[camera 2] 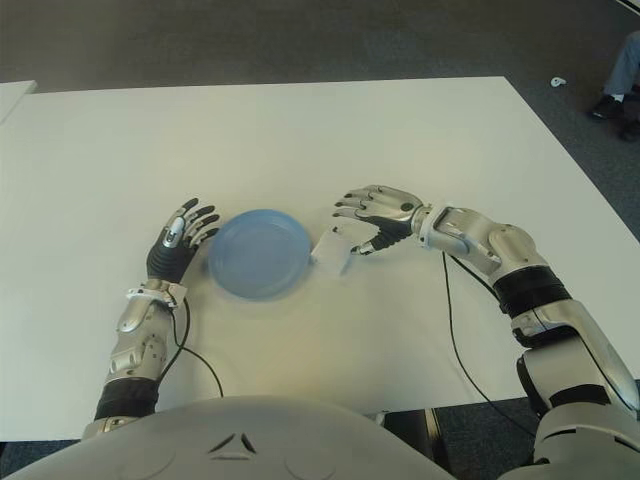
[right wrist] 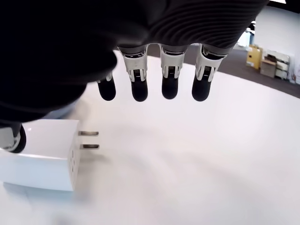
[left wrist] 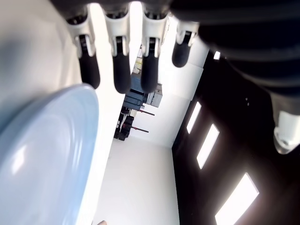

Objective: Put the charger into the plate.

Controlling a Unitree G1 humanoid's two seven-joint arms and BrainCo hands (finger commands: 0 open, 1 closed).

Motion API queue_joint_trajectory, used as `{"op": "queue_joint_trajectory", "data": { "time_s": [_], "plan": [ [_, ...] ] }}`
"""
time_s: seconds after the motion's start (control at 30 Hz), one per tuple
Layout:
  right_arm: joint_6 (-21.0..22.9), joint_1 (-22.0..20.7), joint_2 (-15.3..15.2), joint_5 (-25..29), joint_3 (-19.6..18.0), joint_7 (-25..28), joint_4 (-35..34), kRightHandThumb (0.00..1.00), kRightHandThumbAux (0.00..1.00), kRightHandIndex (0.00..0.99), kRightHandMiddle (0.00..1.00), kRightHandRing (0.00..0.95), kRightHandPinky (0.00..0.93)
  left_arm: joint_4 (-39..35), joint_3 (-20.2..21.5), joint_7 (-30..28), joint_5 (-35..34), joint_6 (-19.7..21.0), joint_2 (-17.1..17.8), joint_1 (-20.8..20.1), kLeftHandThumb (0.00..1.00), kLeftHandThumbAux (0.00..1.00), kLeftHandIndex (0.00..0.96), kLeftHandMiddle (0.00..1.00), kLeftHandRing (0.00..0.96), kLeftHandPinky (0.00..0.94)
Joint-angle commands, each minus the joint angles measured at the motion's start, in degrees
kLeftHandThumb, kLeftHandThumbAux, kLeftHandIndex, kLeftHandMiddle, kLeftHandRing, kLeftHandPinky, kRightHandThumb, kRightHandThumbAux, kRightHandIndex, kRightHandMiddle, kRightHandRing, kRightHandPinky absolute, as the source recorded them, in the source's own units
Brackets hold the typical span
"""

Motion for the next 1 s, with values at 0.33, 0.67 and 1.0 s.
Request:
{"op": "queue_joint_trajectory", "data": {
  "time_s": [0.33, 0.67, 1.0],
  "plan": [
    [-3.22, -4.45, 2.55, -6.28, 5.55, -3.92, 4.54, 0.480, 0.236, 0.000, 0.000, 0.000, 0.000, 0.40, -0.54, -0.23, 0.11, -0.51, -0.97, 1.02, 0.004, 0.475, 0.130, 0.234, 0.249, 0.272],
    [-5.25, -6.79, 2.35, -10.10, 8.52, -8.23, 6.60, 0.467, 0.226, 0.000, 0.000, 0.000, 0.000, -0.08, -0.90, 0.61, 1.31, -1.56, -1.53, 1.67, 0.000, 0.474, 0.134, 0.244, 0.255, 0.274],
    [-6.31, -9.85, 1.66, -16.82, 12.58, -18.22, 9.50, 0.449, 0.244, 0.000, 0.000, 0.000, 0.000, -0.69, -0.78, 0.74, 1.30, -2.01, -1.93, 2.21, 0.000, 0.476, 0.142, 0.250, 0.261, 0.281]
  ]
}}
